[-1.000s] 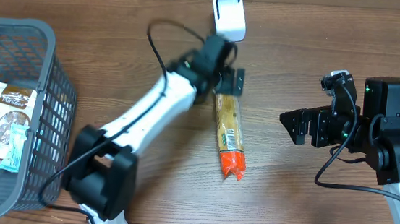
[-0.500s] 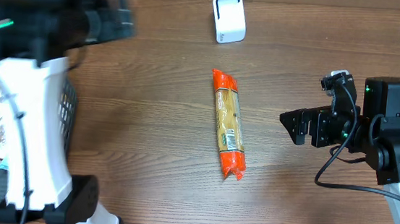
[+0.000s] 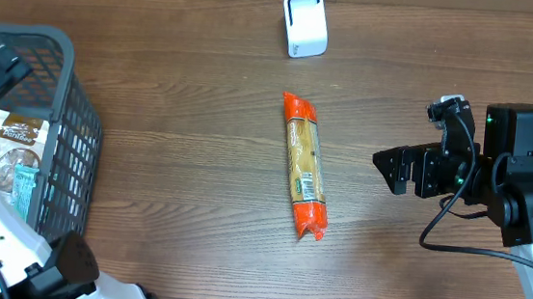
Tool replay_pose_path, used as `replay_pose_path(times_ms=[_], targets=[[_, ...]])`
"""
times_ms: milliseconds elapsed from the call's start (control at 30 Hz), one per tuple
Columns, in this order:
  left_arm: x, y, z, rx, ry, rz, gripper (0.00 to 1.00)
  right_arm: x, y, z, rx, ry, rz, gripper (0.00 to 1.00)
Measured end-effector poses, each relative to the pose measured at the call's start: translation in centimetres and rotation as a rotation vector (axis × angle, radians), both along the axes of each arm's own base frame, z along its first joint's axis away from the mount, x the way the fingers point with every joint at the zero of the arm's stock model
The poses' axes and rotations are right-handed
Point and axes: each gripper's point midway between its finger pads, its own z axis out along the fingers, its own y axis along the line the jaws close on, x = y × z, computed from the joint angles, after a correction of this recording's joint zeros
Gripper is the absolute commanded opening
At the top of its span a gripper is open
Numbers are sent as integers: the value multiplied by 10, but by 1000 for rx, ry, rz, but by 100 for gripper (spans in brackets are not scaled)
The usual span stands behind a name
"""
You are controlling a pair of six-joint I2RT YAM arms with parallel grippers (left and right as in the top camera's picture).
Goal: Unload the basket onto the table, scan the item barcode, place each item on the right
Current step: 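Reach the left gripper into the basket and grasp the white-green tube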
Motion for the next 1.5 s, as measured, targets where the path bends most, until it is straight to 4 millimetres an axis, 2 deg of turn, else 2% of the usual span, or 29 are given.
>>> replay_pose_path(times_ms=[200, 333, 533, 733, 767, 1033, 1133, 1333, 1400, 1500], targets=[[-10, 29, -26, -50, 22, 37, 100, 0, 0, 0, 0, 1, -1, 100], [-4, 38, -51, -102, 14, -3, 100, 0, 0, 0, 0, 1, 0, 100], [3, 34, -108, -181, 55, -138, 100, 0, 0, 0, 0, 2, 0, 100], [2, 28, -173, -238, 100, -202, 99, -1, 0, 0, 0, 3, 0, 100], [1, 27, -189, -246, 109, -206, 99, -1, 0, 0, 0, 3, 0, 100], [-6, 20, -251, -263, 127, -213, 100, -1, 0, 0, 0, 3, 0, 100], [-8, 17, -267, -265, 129, -213, 100, -1, 0, 0, 0, 3, 0, 100], [-10, 15, -285, -256, 121, -215, 98, -1, 0, 0, 0, 4, 0, 100], [-9, 16, -287, -249, 115, -219, 95, -1, 0, 0, 0, 3, 0, 100], [-8, 15, -289, -234, 101, -243, 80, 0, 0, -1, 0, 5, 0, 100]])
